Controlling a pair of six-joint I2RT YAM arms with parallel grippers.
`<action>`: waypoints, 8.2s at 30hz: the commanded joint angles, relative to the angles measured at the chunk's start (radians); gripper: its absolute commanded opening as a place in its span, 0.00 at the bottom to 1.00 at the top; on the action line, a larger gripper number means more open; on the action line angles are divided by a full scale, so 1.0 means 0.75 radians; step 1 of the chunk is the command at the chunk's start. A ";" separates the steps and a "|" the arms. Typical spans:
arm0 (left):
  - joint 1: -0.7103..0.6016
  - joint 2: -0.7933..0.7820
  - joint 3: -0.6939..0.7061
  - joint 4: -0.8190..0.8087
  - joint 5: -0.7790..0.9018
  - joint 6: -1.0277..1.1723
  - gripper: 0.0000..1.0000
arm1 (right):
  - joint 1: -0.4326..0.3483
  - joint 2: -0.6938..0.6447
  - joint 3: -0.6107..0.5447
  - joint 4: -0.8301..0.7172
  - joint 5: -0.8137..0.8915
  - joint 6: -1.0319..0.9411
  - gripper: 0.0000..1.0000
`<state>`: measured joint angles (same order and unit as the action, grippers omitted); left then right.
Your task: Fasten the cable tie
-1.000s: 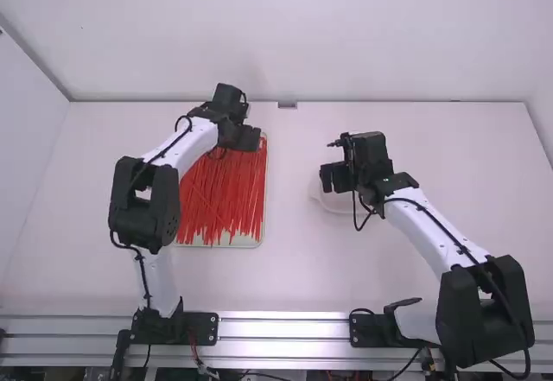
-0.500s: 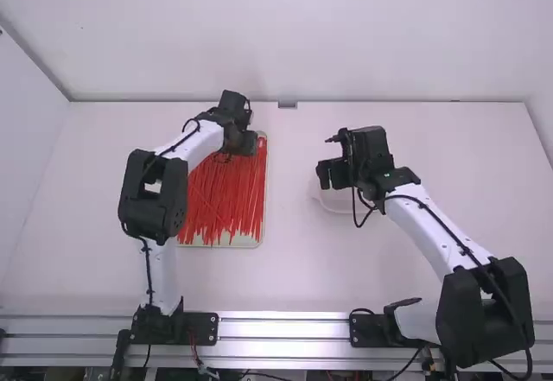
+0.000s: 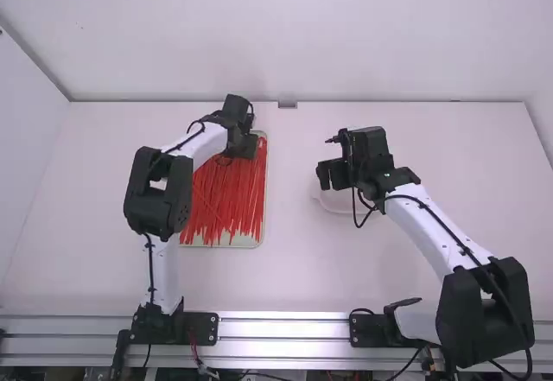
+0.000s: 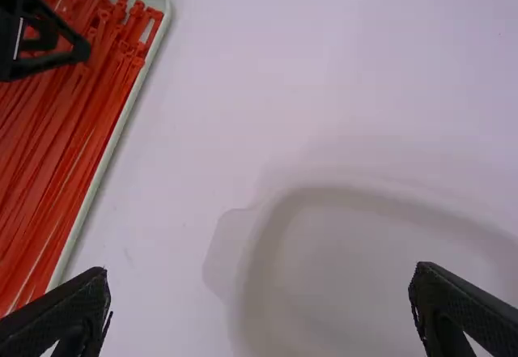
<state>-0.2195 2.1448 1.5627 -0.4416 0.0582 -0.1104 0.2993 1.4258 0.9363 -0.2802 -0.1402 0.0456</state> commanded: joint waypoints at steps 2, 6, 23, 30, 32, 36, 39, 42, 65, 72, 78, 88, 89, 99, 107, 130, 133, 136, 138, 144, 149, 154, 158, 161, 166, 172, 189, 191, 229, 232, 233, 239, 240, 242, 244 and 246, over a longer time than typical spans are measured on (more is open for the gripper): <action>-0.020 0.017 0.034 -0.003 0.006 -0.009 0.41 | 0.004 0.014 0.039 -0.010 -0.002 0.003 0.98; -0.025 0.017 0.024 0.010 0.005 -0.022 0.40 | 0.004 0.014 0.039 -0.017 -0.002 0.003 0.98; -0.023 0.018 -0.014 0.056 -0.035 -0.016 0.38 | 0.004 0.014 0.039 -0.026 0.008 0.003 0.98; -0.018 0.018 -0.055 0.089 -0.035 -0.020 0.36 | 0.004 0.014 0.039 -0.026 0.008 0.003 0.98; -0.024 0.018 -0.065 0.092 -0.035 -0.022 0.36 | 0.004 0.014 0.039 -0.026 0.008 0.003 0.98; -0.017 0.018 -0.085 0.102 -0.036 -0.022 0.35 | 0.004 0.014 0.039 -0.026 0.008 0.003 0.98; -0.018 0.018 -0.109 0.116 -0.068 -0.040 0.34 | 0.004 0.014 0.039 -0.030 0.008 0.003 0.98; -0.017 0.018 -0.128 0.123 -0.100 -0.047 0.34 | 0.004 0.014 0.039 -0.031 0.008 0.002 0.98; -0.025 0.018 -0.200 0.232 -0.100 -0.078 0.22 | 0.004 0.014 0.039 -0.026 0.008 0.002 0.98; -0.030 0.018 -0.200 0.256 -0.101 -0.078 0.16 | 0.004 0.014 0.039 -0.027 0.008 -0.002 0.98; -0.031 0.018 -0.195 0.255 -0.105 -0.082 0.25 | 0.004 0.014 0.039 -0.026 0.008 -0.002 0.98; -0.021 0.017 -0.195 0.251 -0.106 -0.103 0.27 | 0.004 0.014 0.039 -0.027 0.008 -0.002 0.98; -0.023 0.017 -0.195 0.251 -0.105 -0.102 0.27 | 0.004 0.014 0.039 -0.027 0.008 -0.002 0.98; -0.033 -0.018 -0.195 0.248 -0.105 -0.101 0.21 | 0.004 0.014 0.039 -0.027 0.008 -0.001 0.98; -0.031 -0.018 -0.196 0.237 -0.105 -0.102 0.19 | 0.004 0.014 0.039 -0.041 0.008 -0.002 0.98; -0.031 -0.049 -0.195 0.212 -0.156 -0.109 0.28 | 0.004 0.014 0.039 -0.051 0.008 -0.002 0.98; -0.032 -0.077 -0.195 0.196 -0.168 -0.117 0.27 | 0.004 0.014 0.039 -0.051 0.008 -0.002 0.98; -0.032 -0.092 -0.195 0.185 -0.168 -0.117 0.25 | 0.004 0.014 0.039 -0.051 0.008 -0.002 0.98; -0.043 -0.098 -0.195 0.181 -0.160 -0.117 0.24 | 0.004 0.014 0.039 -0.051 0.008 -0.002 0.98; -0.058 -0.101 -0.195 0.188 -0.164 -0.117 0.20 | 0.004 0.014 0.039 -0.053 0.007 -0.001 0.98; -0.063 -0.101 -0.195 0.191 -0.134 -0.112 0.17 | 0.004 0.014 0.039 -0.055 0.008 -0.002 0.98; -0.048 -0.100 -0.198 0.187 -0.139 -0.116 0.17 | 0.004 0.014 0.039 -0.055 0.008 -0.002 0.98; -0.036 -0.100 -0.200 0.197 -0.135 -0.116 0.18 | 0.004 0.014 0.039 -0.057 0.008 -0.002 0.98; -0.030 -0.100 -0.200 0.192 -0.134 -0.117 0.19 | 0.004 0.014 0.039 -0.057 0.008 -0.002 0.98; -0.030 -0.099 -0.216 0.217 -0.133 -0.117 0.20 | 0.004 0.014 0.039 -0.056 0.008 -0.003 0.98; -0.030 -0.099 -0.267 0.280 -0.124 -0.137 0.21 | 0.004 0.014 0.039 -0.056 0.008 -0.003 0.98; -0.011 -0.099 -0.296 0.334 -0.108 -0.138 0.22 | 0.004 0.014 0.039 -0.062 0.008 -0.002 0.98; -0.011 -0.099 -0.310 0.356 -0.080 -0.138 0.22 | 0.004 0.014 0.039 -0.062 0.008 -0.002 0.98; 0.041 -0.095 -0.380 0.475 0.016 -0.177 0.28 | 0.004 0.014 0.039 -0.082 0.008 -0.002 0.98; 0.039 -0.095 -0.390 0.476 0.015 -0.176 0.26 | 0.004 0.014 0.039 -0.085 0.008 -0.003 0.98; 0.045 -0.095 -0.390 0.477 0.012 -0.176 0.26 | 0.004 0.014 0.039 -0.085 0.007 -0.008 0.98; 0.047 -0.095 -0.390 0.486 0.017 -0.178 0.24 | 0.004 0.014 0.039 -0.080 0.008 -0.006 0.98; 0.046 -0.095 -0.390 0.486 0.017 -0.187 0.23 | 0.004 0.014 0.039 -0.081 0.008 -0.007 0.98; 0.040 -0.095 -0.390 0.486 0.017 -0.189 0.22 | 0.004 0.014 0.039 -0.081 0.007 -0.008 0.98; 0.039 -0.095 -0.390 0.486 0.016 -0.192 0.22 | 0.004 0.014 0.039 -0.081 0.008 -0.007 0.98; 0.041 -0.095 -0.390 0.491 0.017 -0.192 0.22 | 0.004 0.014 0.039 -0.081 0.008 -0.012 0.98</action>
<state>-0.1936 2.0998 1.2812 -0.0761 0.0597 -0.2474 0.2993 1.4258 0.9367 -0.3401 -0.1387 0.0448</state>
